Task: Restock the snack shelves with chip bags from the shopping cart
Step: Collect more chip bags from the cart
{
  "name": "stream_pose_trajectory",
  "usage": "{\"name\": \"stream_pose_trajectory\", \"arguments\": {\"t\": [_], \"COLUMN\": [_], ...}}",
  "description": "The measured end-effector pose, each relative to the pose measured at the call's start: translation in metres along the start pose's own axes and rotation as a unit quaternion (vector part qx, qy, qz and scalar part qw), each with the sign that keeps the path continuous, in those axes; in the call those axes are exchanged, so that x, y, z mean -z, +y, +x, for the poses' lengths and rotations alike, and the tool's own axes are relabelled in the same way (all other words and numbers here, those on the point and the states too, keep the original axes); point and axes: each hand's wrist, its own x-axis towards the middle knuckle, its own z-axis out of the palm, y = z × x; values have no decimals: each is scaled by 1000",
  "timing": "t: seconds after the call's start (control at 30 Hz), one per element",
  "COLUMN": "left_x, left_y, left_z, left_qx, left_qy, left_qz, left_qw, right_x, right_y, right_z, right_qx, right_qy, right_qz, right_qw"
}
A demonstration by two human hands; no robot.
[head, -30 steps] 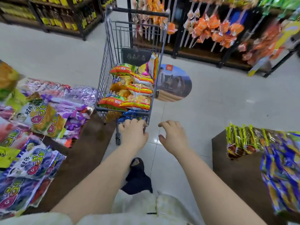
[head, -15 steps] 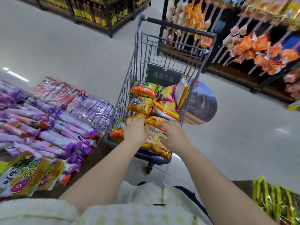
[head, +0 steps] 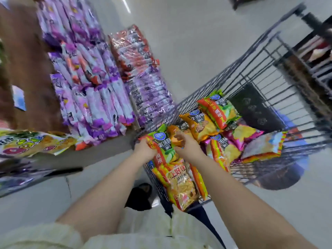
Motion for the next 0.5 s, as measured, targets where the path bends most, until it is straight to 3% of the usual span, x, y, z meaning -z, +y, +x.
{"name": "stream_pose_trajectory", "arguments": {"t": [0.17,0.4,0.5], "left_x": [-35,-76,-84], "left_y": [0,-4,-8], "left_z": [6,20,27], "left_qx": [82,104,113], "left_qy": [7,54,45], "left_qz": [-137,-256,-300], "left_qw": [987,959,946], "right_x": [13,-23,-33], "right_y": [15,42,51], "right_z": [62,96,94], "right_qx": [17,-78,-110], "right_qy": [-83,-211,-230], "right_qz": [-53,-1,21], "right_qw": [995,974,967]}}
